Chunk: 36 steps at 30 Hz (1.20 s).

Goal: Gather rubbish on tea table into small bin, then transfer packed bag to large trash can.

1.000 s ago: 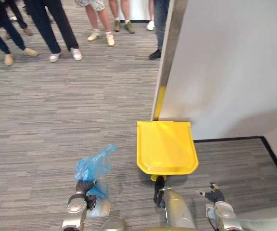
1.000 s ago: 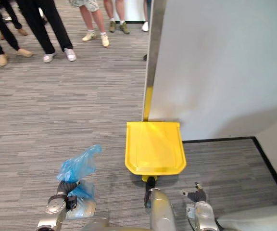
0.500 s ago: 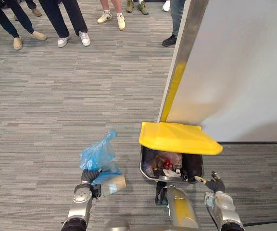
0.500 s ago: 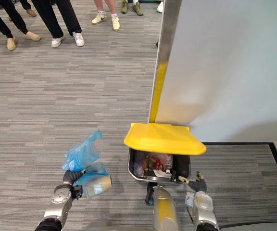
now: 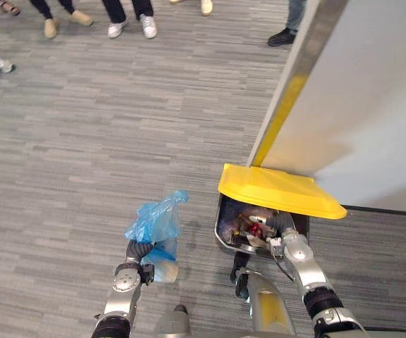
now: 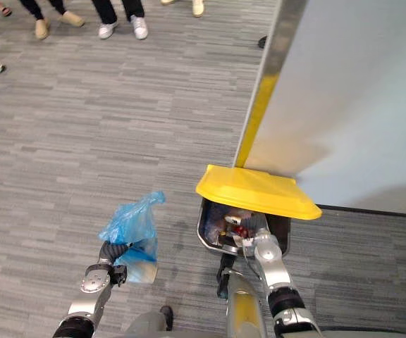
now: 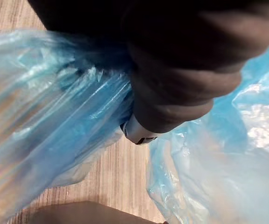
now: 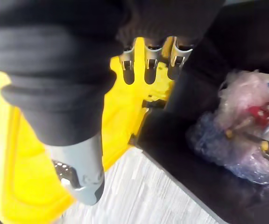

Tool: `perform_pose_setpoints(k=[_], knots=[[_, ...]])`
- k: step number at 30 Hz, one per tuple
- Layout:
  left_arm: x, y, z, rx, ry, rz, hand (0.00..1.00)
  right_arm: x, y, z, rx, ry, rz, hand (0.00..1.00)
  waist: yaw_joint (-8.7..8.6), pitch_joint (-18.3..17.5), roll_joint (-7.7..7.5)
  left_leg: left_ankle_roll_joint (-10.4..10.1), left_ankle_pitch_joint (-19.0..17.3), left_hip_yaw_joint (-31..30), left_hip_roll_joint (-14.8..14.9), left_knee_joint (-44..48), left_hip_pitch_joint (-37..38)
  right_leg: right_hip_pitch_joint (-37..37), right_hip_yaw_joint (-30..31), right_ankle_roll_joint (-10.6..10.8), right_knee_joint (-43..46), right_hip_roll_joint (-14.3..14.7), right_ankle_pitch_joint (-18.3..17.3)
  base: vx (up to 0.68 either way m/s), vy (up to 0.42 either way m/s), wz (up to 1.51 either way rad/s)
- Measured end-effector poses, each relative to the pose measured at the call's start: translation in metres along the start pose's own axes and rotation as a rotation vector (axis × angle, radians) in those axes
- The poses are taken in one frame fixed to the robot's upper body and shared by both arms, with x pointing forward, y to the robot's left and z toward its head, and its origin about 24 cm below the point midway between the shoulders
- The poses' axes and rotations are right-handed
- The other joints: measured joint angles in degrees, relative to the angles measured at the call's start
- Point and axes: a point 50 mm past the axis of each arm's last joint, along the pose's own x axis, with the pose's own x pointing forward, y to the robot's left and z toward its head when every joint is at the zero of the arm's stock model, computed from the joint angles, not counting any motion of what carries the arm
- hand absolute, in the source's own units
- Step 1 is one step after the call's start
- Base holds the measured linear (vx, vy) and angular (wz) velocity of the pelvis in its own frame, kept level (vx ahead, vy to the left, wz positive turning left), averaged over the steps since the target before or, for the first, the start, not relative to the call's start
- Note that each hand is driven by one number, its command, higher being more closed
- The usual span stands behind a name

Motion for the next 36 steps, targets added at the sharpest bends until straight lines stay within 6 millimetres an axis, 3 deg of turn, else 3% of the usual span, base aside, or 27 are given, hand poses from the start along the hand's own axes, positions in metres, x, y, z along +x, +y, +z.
perform_pose_setpoints(k=[1, 5, 7, 10, 20, 27, 33, 36], knots=[[0.0, -0.002, 0.002, 0.013, -0.013, -0.014, 1.0, 0.006, -0.007, 0.01, -0.029, -0.033, -0.005, 0.0, 0.81, 0.0, 0.01, 0.0, -0.1, 0.0, 0.0, -0.1, -0.3, 0.0, 0.1, 0.1, -0.8, 0.1, 0.6, -0.05, -0.002, 0.17], [0.0, 0.002, 0.006, 0.004, -0.037, -0.011, 1.0, 0.025, -0.03, 0.046, -0.1, -0.131, -0.046, 0.0, 0.92, 0.1, 0.19, 0.4, -1.1, -1.0, -0.1, 1.1, -2.2, 0.2, 2.7, 1.2, -3.4, 1.4, 2.5, -0.03, 0.001, 0.09], [-0.003, 0.01, 0.007, -0.001, -0.047, 0.002, 1.0, 0.037, -0.043, 0.074, -0.157, -0.194, -0.066, 0.0, 0.99, 0.2, 0.19, 0.5, -1.7, -0.3, -0.2, 2.3, -3.1, 0.3, 3.6, 0.3, -5.8, 2.1, 4.3, -0.01, 0.029, -0.2], [-0.005, 0.013, 0.012, -0.028, -0.076, 0.007, 1.0, 0.045, -0.058, 0.095, -0.2, -0.238, -0.091, 0.0, 0.94, 0.4, 0.38, 0.6, -1.9, 0.2, 0.0, 2.5, -3.2, 1.0, 4.3, -0.4, -7.9, 2.9, 6.0, 0.04, 0.043, -0.17], [-0.006, 0.011, 0.058, -0.076, -0.289, -0.06, 1.0, 0.049, -0.094, 0.115, -0.28, -0.256, -0.156, 0.0, 0.7, 3.3, 1.32, 1.1, -4.2, -1.2, 0.5, 6.3, -3.9, 3.1, 3.3, -1.1, -9.0, 3.1, 6.4, 0.03, 0.022, 0.04], [-0.011, 0.005, 0.096, -0.08, -0.446, -0.179, 1.0, 0.046, -0.115, 0.118, -0.338, -0.251, -0.179, 0.0, 0.5, 3.8, 1.42, 1.1, -4.5, -2.4, 0.7, 7.1, -5.0, 3.1, 2.5, -1.1, -9.0, 2.9, 6.4, 0.03, 0.005, 0.07], [-0.014, -0.013, 0.126, -0.077, -0.565, -0.282, 1.0, 0.046, -0.118, 0.126, -0.374, -0.268, -0.172, 0.0, 0.07, 5.0, 1.8, 1.0, -5.8, -2.7, 1.1, 9.7, -6.3, 3.1, 2.1, -1.0, -9.0, 3.2, 6.4, 0.01, -0.001, 0.01], [-0.014, -0.027, 0.139, -0.056, -0.604, -0.34, 1.0, 0.047, -0.114, 0.133, -0.401, -0.285, -0.156, 0.0, -1.02, 5.3, 2.0, 1.1, -6.2, -2.5, 1.1, 10.4, -6.9, 2.8, 2.2, -1.0, -9.0, 3.2, 6.4, 0.01, 0.001, -0.01]])
